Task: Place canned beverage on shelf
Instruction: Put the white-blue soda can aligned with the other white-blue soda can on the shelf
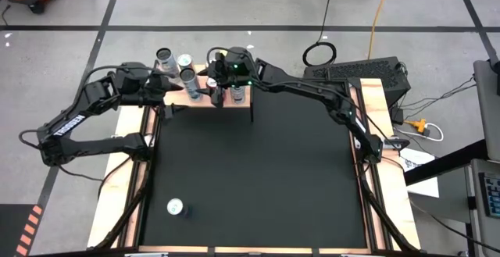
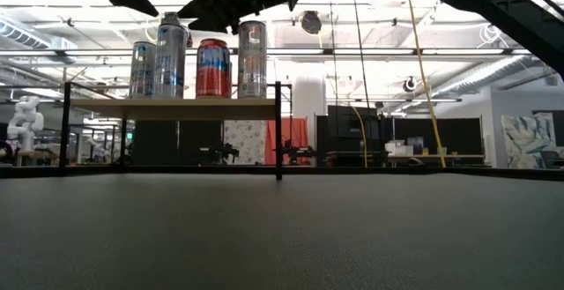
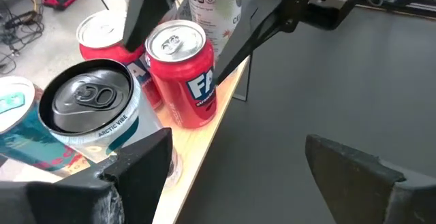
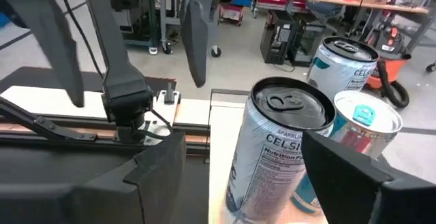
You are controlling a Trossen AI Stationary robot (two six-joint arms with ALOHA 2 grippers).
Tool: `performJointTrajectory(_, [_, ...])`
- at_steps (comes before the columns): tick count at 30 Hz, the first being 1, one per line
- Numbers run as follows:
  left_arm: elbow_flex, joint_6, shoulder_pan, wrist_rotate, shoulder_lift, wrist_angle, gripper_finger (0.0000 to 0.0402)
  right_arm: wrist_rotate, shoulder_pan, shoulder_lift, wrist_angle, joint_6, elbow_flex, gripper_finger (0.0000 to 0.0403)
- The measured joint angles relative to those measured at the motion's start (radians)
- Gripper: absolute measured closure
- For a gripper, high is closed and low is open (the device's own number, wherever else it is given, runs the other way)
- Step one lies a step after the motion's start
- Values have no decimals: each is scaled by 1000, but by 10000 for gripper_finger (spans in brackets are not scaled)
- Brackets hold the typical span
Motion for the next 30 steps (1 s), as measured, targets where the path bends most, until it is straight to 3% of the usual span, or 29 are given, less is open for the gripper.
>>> performJointTrajectory(4, [0, 0, 0, 0, -20, -2, 65, -1, 2, -32, -75, -5, 0, 133])
performJointTrajectory(16, [0, 1, 0, 33, -47, -100, 65, 8, 13, -125, -86, 46, 1, 134])
performJointTrajectory(22, [0, 27, 0, 139, -77, -99, 65, 7, 16, -148, -102, 60, 1, 165])
performJointTrajectory(30, [-66, 53, 0, 145, -134, -12, 65, 7, 9, -212, -229, 63, 0, 191])
